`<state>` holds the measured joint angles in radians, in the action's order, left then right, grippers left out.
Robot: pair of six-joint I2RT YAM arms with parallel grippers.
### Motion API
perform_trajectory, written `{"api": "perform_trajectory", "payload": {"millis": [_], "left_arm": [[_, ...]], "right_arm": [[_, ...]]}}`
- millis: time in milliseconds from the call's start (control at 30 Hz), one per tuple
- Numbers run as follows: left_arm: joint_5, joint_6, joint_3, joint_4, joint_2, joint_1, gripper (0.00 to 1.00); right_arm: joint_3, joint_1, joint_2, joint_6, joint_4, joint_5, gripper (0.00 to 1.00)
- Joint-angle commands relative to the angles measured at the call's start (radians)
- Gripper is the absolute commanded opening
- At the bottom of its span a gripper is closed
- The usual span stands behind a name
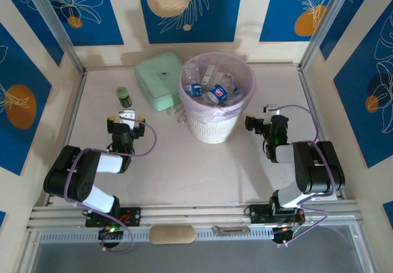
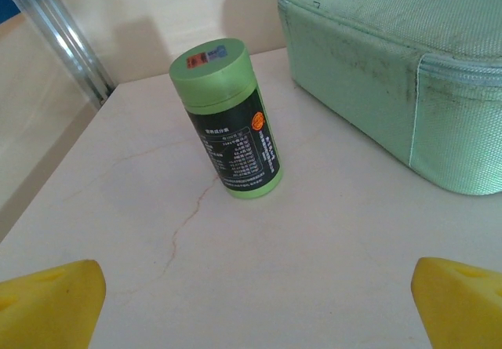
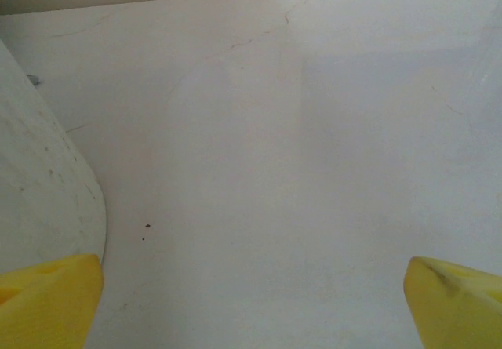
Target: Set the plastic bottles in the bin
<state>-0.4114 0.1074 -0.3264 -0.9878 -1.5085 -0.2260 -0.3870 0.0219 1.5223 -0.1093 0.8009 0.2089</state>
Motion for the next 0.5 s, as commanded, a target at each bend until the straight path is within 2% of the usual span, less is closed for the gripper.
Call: {"api": "perform_trajectory", "payload": {"millis": [0, 100, 133, 200, 267, 333, 467], "left_arm": [[0.051, -0.006, -0.003, -0.020, -0.002, 0.033, 1.00], [0.135, -0.067, 0.000, -0.014, -0.031, 0.091, 1.00], [0.134, -0.058, 0.010, -0.119, -0.081, 0.098, 1.00], [0.156, -0.064, -0.001, -0.006, -0.035, 0.097, 1.00], [0.156, -0.044, 0.005, -0.094, -0.076, 0.095, 1.00], [0.158, -0.054, -0.014, -0.020, -0.055, 0.095, 1.00], [0.157, -0.048, -0.021, -0.030, -0.068, 0.094, 1.00]], "right_arm": [[-0.018, -0.003, 0.001, -0.010, 0.027, -0.017, 0.99], [-0.017, -0.002, 0.000, -0.010, 0.028, -0.016, 0.99], [-0.017, -0.002, 0.000, -0.010, 0.027, -0.016, 0.99], [-0.018, -0.002, -0.001, -0.010, 0.027, -0.017, 0.99], [-0.018, -0.002, 0.000, -0.010, 0.027, -0.017, 0.99], [-0.018, -0.003, 0.000, -0.010, 0.027, -0.017, 0.99], [-0.019, -0.002, 0.001, -0.010, 0.027, -0.018, 0.99]]}}
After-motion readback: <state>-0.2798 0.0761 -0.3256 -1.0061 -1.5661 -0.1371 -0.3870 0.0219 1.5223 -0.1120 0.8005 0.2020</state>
